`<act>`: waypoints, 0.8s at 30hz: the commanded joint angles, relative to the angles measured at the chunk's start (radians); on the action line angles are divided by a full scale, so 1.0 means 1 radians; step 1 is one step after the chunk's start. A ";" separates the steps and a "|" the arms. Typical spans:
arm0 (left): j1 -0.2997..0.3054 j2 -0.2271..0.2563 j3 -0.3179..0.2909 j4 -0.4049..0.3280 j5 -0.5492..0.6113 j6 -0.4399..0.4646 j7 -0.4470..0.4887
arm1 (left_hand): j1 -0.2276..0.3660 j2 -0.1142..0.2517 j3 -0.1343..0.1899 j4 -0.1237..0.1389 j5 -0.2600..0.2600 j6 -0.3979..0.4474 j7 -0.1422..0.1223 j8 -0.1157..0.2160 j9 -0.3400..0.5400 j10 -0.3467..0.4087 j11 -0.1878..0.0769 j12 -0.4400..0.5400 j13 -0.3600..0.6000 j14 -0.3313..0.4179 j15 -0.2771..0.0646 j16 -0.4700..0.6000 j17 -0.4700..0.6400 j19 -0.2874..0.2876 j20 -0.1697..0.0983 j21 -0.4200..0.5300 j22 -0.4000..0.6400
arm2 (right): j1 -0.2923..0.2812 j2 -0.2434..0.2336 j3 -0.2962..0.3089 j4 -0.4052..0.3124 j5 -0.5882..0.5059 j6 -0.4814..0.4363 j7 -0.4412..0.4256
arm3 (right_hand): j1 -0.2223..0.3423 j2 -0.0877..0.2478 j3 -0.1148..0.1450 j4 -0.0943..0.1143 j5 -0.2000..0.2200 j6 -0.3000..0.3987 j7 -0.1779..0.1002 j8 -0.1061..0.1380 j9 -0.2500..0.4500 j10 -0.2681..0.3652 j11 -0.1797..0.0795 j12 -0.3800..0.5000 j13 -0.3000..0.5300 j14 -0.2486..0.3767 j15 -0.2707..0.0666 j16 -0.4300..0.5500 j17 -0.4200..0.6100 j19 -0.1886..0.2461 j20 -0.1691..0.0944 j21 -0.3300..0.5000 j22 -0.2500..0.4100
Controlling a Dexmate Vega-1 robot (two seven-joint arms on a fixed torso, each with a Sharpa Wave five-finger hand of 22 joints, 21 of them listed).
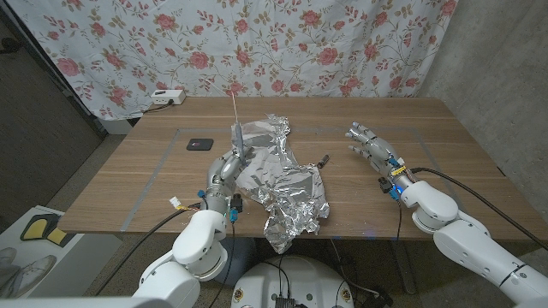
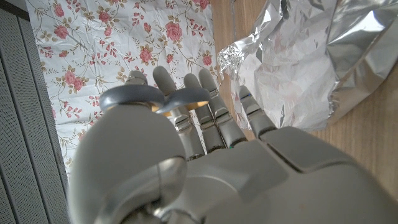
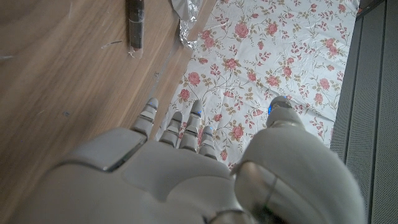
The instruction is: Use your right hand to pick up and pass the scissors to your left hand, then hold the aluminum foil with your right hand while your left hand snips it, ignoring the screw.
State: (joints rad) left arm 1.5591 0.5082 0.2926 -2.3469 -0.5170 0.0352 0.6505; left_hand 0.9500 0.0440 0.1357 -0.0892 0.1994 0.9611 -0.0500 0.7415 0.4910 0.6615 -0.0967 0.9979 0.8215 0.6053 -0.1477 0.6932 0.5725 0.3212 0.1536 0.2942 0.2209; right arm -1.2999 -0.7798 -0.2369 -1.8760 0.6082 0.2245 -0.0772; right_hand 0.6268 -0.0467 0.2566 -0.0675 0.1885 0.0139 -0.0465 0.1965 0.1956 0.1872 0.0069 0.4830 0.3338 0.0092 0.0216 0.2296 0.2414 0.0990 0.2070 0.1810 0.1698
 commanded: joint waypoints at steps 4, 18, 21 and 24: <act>0.001 -0.018 0.013 0.043 0.106 -0.029 0.081 | -0.075 -0.017 -0.028 0.026 -0.011 0.002 0.029 -0.009 -0.006 0.078 -0.060 -0.002 0.000 0.002 0.018 0.000 -0.014 -0.003 0.013 -0.004 0.003 | 0.011 0.000 -0.003 0.001 -0.005 -0.004 -0.004 | 0.002 0.010 0.004 -0.006 -0.002 -0.005 -0.002 0.010 0.002 0.006 0.002 -0.002 -0.001 -0.005 0.009 0.004 0.002 -0.006 0.007 0.008 0.003; 0.001 -0.012 0.007 0.016 0.238 0.094 0.147 | -0.300 -0.109 -0.129 0.099 -0.021 0.079 0.095 -0.023 -0.026 0.159 0.005 0.016 -0.037 0.144 0.049 -0.004 -0.074 0.169 0.063 0.043 -0.007 | 0.024 0.001 -0.012 -0.004 -0.003 -0.019 -0.005 | 0.000 0.011 0.002 -0.008 -0.004 -0.007 -0.002 0.010 0.002 0.004 0.004 -0.011 -0.006 -0.007 0.010 0.005 0.001 -0.007 0.007 0.008 0.003; -0.005 0.007 -0.001 0.006 0.257 0.131 0.141 | -0.353 -0.136 -0.159 0.119 -0.014 0.077 0.104 -0.028 -0.022 0.158 0.009 0.017 -0.036 0.140 0.058 -0.009 -0.075 0.174 0.063 0.039 -0.008 | 0.025 0.000 -0.013 -0.002 -0.006 -0.016 -0.003 | -0.001 0.010 0.001 -0.009 -0.004 -0.007 -0.002 0.010 0.002 0.004 0.004 -0.013 -0.007 -0.009 0.010 0.005 0.000 -0.007 0.007 0.007 0.003; -0.004 0.021 -0.023 -0.005 0.231 0.166 0.117 | -0.396 -0.152 -0.183 0.137 -0.008 0.079 0.122 -0.042 -0.036 0.153 0.022 0.008 -0.048 0.133 0.071 -0.013 -0.074 0.174 0.063 0.035 -0.009 | 0.025 -0.002 -0.013 -0.004 -0.006 -0.018 -0.002 | -0.001 0.010 0.001 -0.009 -0.005 -0.008 -0.002 0.010 0.002 0.004 0.005 -0.015 -0.008 -0.009 0.011 0.005 0.000 -0.008 0.007 0.007 0.003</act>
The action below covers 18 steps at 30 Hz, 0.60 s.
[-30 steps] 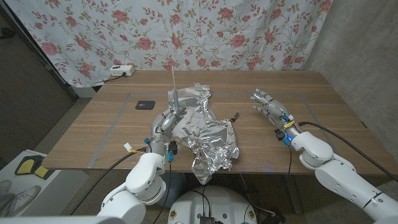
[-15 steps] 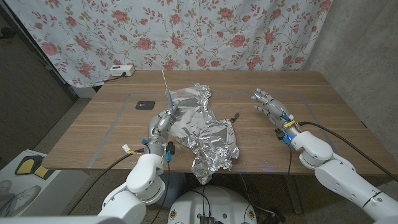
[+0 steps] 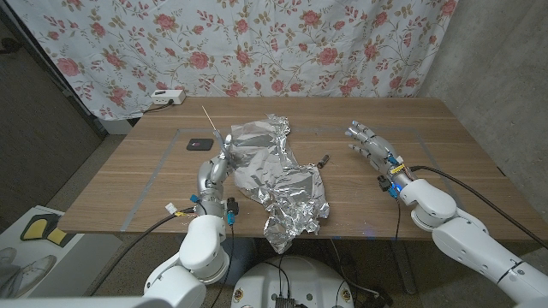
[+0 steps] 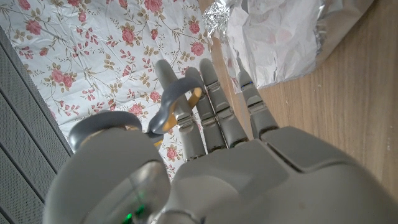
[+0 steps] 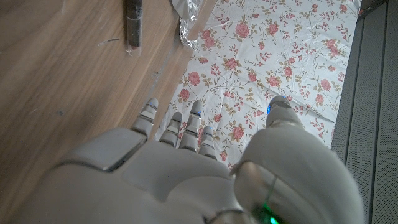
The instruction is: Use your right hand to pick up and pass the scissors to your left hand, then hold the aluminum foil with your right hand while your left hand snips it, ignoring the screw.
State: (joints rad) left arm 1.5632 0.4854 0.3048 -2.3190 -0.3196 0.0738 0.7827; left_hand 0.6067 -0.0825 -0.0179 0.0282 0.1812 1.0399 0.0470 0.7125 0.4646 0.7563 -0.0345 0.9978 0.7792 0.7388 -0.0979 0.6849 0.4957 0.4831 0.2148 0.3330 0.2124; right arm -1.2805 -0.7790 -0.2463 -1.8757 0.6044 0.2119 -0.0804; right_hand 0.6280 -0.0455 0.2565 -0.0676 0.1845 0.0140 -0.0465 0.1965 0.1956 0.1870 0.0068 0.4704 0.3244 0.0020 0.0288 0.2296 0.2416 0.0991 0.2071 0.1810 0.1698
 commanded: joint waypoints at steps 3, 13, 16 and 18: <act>-0.010 0.059 -0.044 -0.045 0.027 0.169 -0.025 | -0.091 -0.040 -0.052 0.036 0.018 0.004 0.034 -0.019 -0.012 0.062 -0.030 0.007 -0.013 0.001 0.031 -0.004 0.004 0.009 0.002 -0.009 -0.001 | 0.006 -0.005 -0.002 -0.008 0.001 -0.011 -0.002 | -0.003 0.009 0.000 -0.009 -0.001 -0.008 -0.002 0.010 0.002 0.004 0.005 -0.004 0.001 -0.002 0.005 0.005 -0.001 -0.008 0.007 0.007 0.003; -0.009 0.133 -0.100 -0.122 -0.044 0.369 -0.073 | -0.162 -0.076 -0.109 0.065 0.040 0.025 0.047 -0.010 0.012 0.087 -0.008 0.027 0.002 0.030 0.042 0.012 0.012 0.017 0.001 -0.017 -0.001 | 0.017 -0.016 0.000 -0.011 0.002 -0.024 0.005 | -0.006 0.008 -0.002 -0.011 -0.001 -0.017 0.000 0.007 0.002 -0.003 0.009 -0.014 -0.003 -0.008 0.009 0.005 -0.002 -0.010 0.007 0.007 0.003; -0.007 0.161 -0.122 -0.146 -0.082 0.434 -0.096 | -0.190 -0.087 -0.133 0.075 0.050 0.010 0.055 -0.018 0.015 0.083 -0.003 0.023 -0.003 0.024 0.048 0.012 0.015 0.021 0.001 -0.019 -0.001 | 0.022 -0.020 -0.003 -0.010 0.000 -0.030 0.009 | -0.007 0.008 -0.003 -0.011 -0.002 -0.018 0.000 0.007 0.002 -0.006 0.012 -0.017 -0.005 -0.009 0.010 0.005 -0.002 -0.011 0.007 0.007 0.003; -0.003 0.174 -0.136 -0.159 -0.104 0.463 -0.105 | -0.205 -0.091 -0.148 0.079 0.057 0.007 0.058 -0.019 0.019 0.074 0.001 0.024 0.003 0.017 0.054 0.010 0.017 0.021 0.001 -0.021 -0.002 | 0.027 -0.025 -0.005 -0.008 -0.001 -0.035 0.015 | -0.008 0.007 -0.004 -0.012 -0.002 -0.019 0.000 0.007 0.002 -0.006 0.013 -0.019 -0.006 -0.010 0.011 0.004 -0.002 -0.012 0.008 0.007 0.003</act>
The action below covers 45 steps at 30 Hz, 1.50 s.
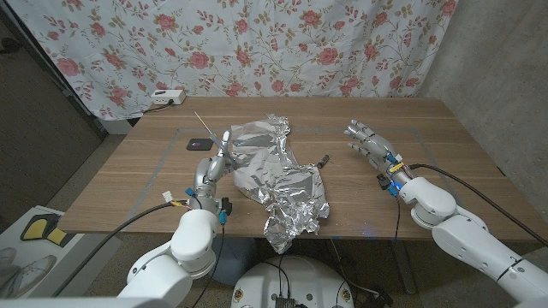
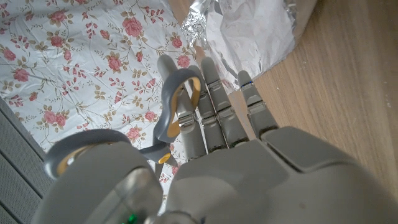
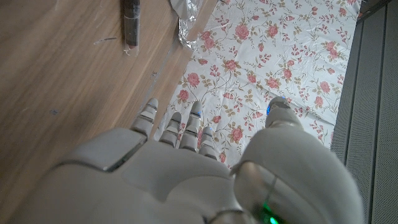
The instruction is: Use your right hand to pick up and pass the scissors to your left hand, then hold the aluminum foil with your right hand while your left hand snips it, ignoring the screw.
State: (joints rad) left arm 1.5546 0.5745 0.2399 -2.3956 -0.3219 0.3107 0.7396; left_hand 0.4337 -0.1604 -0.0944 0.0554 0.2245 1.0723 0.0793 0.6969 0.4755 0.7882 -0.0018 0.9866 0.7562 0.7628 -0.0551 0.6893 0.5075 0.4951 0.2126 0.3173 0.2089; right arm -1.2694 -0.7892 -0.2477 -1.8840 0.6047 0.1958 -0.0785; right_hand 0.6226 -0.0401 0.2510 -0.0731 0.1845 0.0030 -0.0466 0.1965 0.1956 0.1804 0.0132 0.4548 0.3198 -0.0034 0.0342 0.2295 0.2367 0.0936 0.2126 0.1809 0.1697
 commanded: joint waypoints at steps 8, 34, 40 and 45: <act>0.039 0.127 -0.125 -0.120 -0.160 0.278 -0.089 | -0.095 -0.024 -0.149 0.067 0.054 -0.039 0.046 -0.023 0.008 0.034 -0.012 0.023 0.007 -0.016 0.026 0.003 0.001 0.001 0.003 -0.022 0.000 | 0.029 -0.073 -0.013 -0.021 -0.054 -0.069 0.019 | -0.014 -0.006 -0.007 -0.005 -0.003 -0.014 0.002 0.006 0.002 -0.007 0.015 -0.015 -0.006 -0.017 0.017 0.002 0.002 -0.011 0.003 0.005 0.003; 0.141 0.163 -0.172 -0.151 -0.192 0.193 -0.135 | -0.136 -0.007 -0.234 0.070 0.120 -0.046 0.056 -0.045 0.012 0.020 -0.003 0.016 -0.002 -0.015 0.032 -0.001 -0.019 0.004 0.002 -0.039 0.001 | 0.032 -0.156 -0.035 -0.016 -0.135 -0.008 0.119 | 0.002 0.002 -0.005 -0.028 0.006 0.056 -0.016 0.033 0.001 0.073 -0.061 -0.024 -0.026 -0.035 -0.017 0.002 -0.009 -0.035 -0.001 0.004 0.002; 0.166 0.169 -0.176 -0.157 -0.188 0.177 -0.138 | -0.135 -0.003 -0.238 0.068 0.129 -0.044 0.057 -0.048 0.014 0.024 -0.006 0.015 -0.006 -0.014 0.031 0.000 -0.021 0.008 0.002 -0.040 0.002 | 0.034 -0.164 -0.052 -0.047 -0.182 -0.029 0.099 | 0.008 0.004 -0.004 -0.032 0.007 0.057 -0.017 0.032 0.001 0.082 -0.073 -0.026 -0.029 -0.030 -0.019 0.004 -0.011 -0.033 -0.002 0.006 0.002; 0.189 0.174 -0.188 -0.163 -0.186 0.168 -0.144 | -0.134 0.000 -0.240 0.068 0.136 -0.041 0.054 -0.050 0.014 0.021 -0.006 0.018 -0.001 -0.013 0.031 0.001 -0.022 0.010 0.002 -0.042 0.002 | 0.047 -0.153 -0.077 -0.071 -0.235 -0.047 0.074 | 0.013 0.007 -0.002 -0.036 0.009 0.056 -0.017 0.031 0.000 0.090 -0.098 -0.029 -0.031 -0.023 -0.024 0.007 -0.013 -0.027 -0.003 0.008 0.002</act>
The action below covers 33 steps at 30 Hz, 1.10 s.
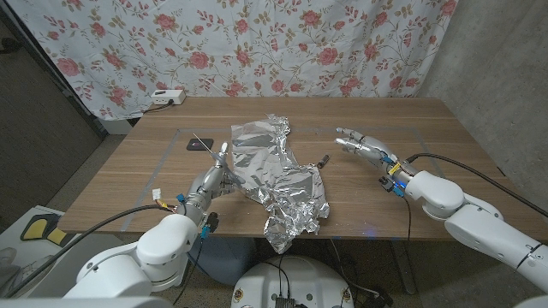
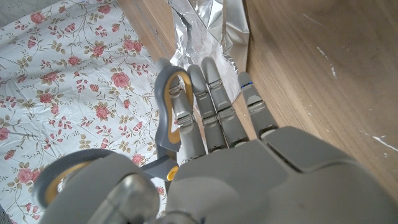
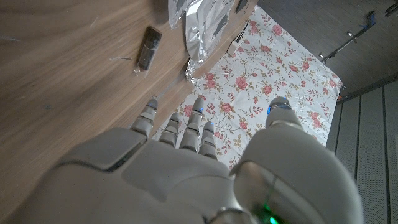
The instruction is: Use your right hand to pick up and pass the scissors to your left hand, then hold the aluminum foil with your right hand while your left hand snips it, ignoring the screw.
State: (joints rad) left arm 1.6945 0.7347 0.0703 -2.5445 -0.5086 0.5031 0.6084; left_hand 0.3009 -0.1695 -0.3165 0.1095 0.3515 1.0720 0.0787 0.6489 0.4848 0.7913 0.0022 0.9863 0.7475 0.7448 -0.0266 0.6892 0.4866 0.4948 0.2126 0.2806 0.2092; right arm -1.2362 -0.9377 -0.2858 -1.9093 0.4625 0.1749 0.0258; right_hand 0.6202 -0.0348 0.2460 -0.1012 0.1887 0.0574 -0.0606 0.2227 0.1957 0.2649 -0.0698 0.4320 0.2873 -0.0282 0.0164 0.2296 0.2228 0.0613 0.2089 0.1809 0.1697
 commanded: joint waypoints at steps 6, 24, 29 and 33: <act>0.074 0.014 -0.037 -0.025 -0.002 -0.028 -0.020 | 0.000 0.013 -0.020 0.013 0.016 -0.041 0.054 -0.005 0.007 0.020 -0.010 0.016 0.002 0.004 0.000 0.001 -0.003 0.010 0.002 -0.008 0.002 | 0.032 -0.001 -0.068 -0.074 -0.125 -0.048 -0.026 | 0.025 0.007 0.006 -0.014 0.006 0.001 -0.003 0.003 0.000 0.017 -0.025 -0.007 0.002 0.011 -0.011 0.011 -0.001 0.014 0.000 0.011 0.002; 0.137 0.003 -0.070 -0.036 0.016 -0.060 -0.052 | 0.002 0.021 -0.021 0.012 0.032 -0.039 0.057 -0.012 0.011 0.018 -0.008 0.017 0.002 0.006 0.006 0.006 -0.002 0.005 0.002 -0.016 0.002 | 0.078 0.015 -0.137 -0.111 -0.177 -0.102 -0.008 | 0.050 0.018 0.017 -0.028 0.007 0.002 0.000 0.002 0.000 0.053 -0.034 -0.005 0.001 0.032 -0.023 0.019 -0.005 0.032 -0.001 0.015 0.002; 0.151 -0.001 -0.079 -0.045 0.022 -0.059 -0.054 | 0.003 0.023 -0.020 0.012 0.036 -0.038 0.052 -0.013 0.014 0.017 -0.008 0.019 0.004 0.006 0.003 0.006 -0.005 0.004 0.002 -0.018 0.002 | 0.082 0.018 -0.150 -0.119 -0.190 -0.107 -0.010 | 0.056 0.020 0.019 -0.031 0.006 0.002 -0.001 0.002 0.000 0.060 -0.037 -0.005 0.000 0.035 -0.024 0.020 -0.006 0.035 0.000 0.015 0.002; 0.162 -0.006 -0.082 -0.047 0.028 -0.066 -0.061 | 0.003 0.024 -0.021 0.013 0.039 -0.038 0.055 -0.014 0.016 0.015 -0.008 0.019 0.004 0.006 0.003 0.007 -0.004 0.003 0.002 -0.020 0.002 | 0.087 0.021 -0.165 -0.130 -0.198 -0.127 -0.008 | 0.059 0.021 0.019 -0.033 0.006 0.001 0.000 0.002 0.000 0.060 -0.035 -0.007 0.000 0.036 -0.025 0.020 -0.007 0.037 0.000 0.015 0.002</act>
State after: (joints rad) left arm 1.8252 0.7382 0.0028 -2.5811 -0.4926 0.4485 0.5628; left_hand 0.3014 -0.1533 -0.3302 0.1233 0.3851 1.0750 0.0817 0.6346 0.4973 0.7912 0.0020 0.9865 0.7429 0.7448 -0.0267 0.6892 0.4821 0.4948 0.2126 0.2624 0.2093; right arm -1.1662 -0.9244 -0.4141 -2.0165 0.2922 0.0828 0.0134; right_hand 0.6662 -0.0102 0.2622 -0.1284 0.1886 0.0572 -0.0607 0.2227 0.1957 0.3181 -0.1065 0.4248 0.2868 0.0011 -0.0053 0.2442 0.2136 0.0905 0.2018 0.1926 0.1698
